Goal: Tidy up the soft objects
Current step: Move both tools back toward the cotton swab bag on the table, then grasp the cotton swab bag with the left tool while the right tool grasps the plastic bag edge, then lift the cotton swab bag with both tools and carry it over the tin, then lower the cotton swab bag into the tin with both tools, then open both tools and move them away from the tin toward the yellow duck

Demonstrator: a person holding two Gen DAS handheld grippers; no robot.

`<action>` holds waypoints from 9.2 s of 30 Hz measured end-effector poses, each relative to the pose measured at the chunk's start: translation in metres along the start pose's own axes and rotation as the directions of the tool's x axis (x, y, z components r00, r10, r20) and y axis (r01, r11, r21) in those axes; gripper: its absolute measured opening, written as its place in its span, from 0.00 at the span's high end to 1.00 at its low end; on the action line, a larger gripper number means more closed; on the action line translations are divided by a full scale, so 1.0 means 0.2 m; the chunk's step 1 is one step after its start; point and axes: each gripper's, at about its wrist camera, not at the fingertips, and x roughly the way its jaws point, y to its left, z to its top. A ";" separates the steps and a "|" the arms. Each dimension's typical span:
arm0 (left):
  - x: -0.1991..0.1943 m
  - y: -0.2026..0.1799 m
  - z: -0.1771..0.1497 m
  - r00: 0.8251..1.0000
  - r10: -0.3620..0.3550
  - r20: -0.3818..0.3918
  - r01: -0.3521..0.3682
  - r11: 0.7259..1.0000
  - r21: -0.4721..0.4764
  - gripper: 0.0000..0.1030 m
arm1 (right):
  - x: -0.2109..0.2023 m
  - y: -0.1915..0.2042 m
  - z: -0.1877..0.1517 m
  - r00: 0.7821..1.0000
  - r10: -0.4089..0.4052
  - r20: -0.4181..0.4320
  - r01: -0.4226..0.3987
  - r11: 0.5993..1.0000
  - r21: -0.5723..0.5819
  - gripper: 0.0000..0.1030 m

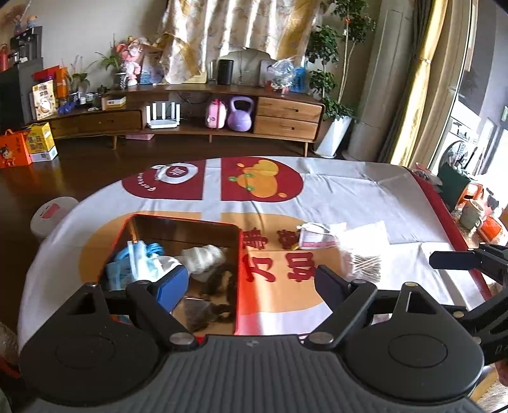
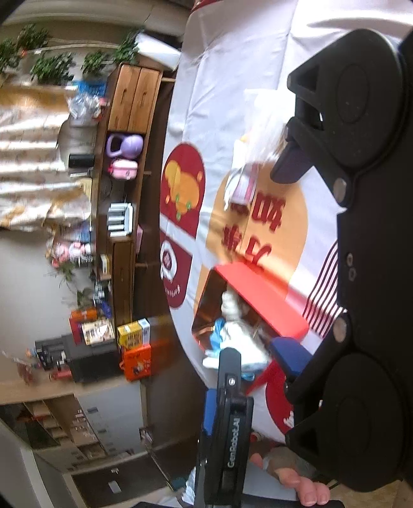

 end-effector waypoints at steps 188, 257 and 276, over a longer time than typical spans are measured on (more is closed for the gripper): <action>0.29 0.43 -0.08 0.984 0.032 -0.175 -0.023 0.998 0.053 0.32 | 0.88 0.35 0.37 0.988 0.066 -0.142 -0.050 0.993 0.110 0.98; 0.11 0.32 -0.05 0.993 0.027 -0.112 -0.029 0.999 -0.015 0.27 | 0.35 0.30 0.24 0.989 0.127 -0.075 -0.122 0.990 0.066 0.50; -0.01 0.08 -0.05 0.999 -0.018 -0.052 0.018 1.000 0.012 0.27 | 0.01 0.09 0.07 0.998 0.054 -0.034 -0.051 0.996 0.071 0.27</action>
